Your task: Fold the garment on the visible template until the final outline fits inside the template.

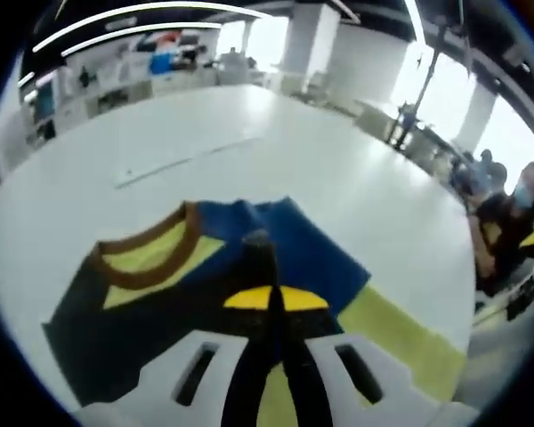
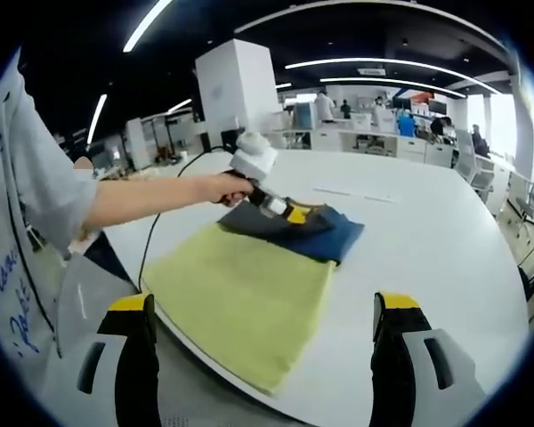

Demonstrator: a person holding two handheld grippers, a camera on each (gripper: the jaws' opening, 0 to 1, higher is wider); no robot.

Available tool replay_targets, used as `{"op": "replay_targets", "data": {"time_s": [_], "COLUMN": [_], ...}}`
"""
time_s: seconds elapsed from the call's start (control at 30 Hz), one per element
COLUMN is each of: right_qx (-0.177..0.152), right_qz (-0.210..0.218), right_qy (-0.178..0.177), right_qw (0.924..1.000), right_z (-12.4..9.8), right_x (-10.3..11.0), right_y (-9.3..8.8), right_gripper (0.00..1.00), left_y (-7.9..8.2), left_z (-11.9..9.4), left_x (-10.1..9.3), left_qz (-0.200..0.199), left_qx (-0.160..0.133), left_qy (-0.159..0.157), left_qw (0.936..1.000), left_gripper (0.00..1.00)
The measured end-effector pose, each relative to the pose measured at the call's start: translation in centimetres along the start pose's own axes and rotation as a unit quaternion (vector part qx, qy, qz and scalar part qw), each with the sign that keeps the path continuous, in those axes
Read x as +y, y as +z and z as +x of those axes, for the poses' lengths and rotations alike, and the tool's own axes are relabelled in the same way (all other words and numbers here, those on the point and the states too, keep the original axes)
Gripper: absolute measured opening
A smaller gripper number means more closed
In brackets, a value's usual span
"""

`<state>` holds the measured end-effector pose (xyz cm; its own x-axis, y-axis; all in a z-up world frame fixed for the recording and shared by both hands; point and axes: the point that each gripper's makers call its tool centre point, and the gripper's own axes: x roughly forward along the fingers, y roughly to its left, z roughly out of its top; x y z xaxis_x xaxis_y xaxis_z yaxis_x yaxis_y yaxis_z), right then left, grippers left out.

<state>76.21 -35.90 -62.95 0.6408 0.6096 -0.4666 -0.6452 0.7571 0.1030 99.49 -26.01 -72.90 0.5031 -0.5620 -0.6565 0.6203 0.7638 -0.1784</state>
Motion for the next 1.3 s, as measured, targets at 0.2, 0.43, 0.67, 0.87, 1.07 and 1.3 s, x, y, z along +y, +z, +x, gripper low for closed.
{"op": "replay_targets", "data": {"time_s": [0.2,0.43,0.67,0.87,1.07,1.3], "right_qx": [0.001,0.000,0.003,0.001,0.003,0.003], "right_qz": [-0.002,-0.004,-0.006,-0.002,0.000,-0.001], "right_qy": [0.001,0.003,0.002,0.001,-0.001,0.001], "right_qw": [1.0000,1.0000,1.0000,1.0000,1.0000,1.0000], "right_z": [0.1,0.0,-0.1,-0.2,-0.3,-0.2], "right_x": [0.1,0.2,0.2,0.2,0.1,0.2], "right_y": [0.1,0.1,-0.1,-0.1,-0.4,-0.3], "right_gripper": [1.00,1.00,1.00,1.00,1.00,1.00], "left_y": [-0.1,-0.6,-1.2,-1.7,-2.3,-3.0], "left_z": [-0.1,-0.1,0.2,0.3,0.3,0.8], "left_x": [-0.3,-0.9,-1.5,-1.7,-2.2,-2.4], "left_qz": [0.007,0.012,0.015,0.015,0.018,0.020], "left_qx": [-0.003,0.002,0.008,0.010,0.016,0.023], "left_qy": [-0.005,-0.011,-0.014,-0.015,-0.021,-0.021], "left_qw": [1.0000,0.9999,0.9998,0.9997,0.9995,0.9993], "left_gripper": [0.00,0.00,0.00,0.00,0.00,0.00]}}
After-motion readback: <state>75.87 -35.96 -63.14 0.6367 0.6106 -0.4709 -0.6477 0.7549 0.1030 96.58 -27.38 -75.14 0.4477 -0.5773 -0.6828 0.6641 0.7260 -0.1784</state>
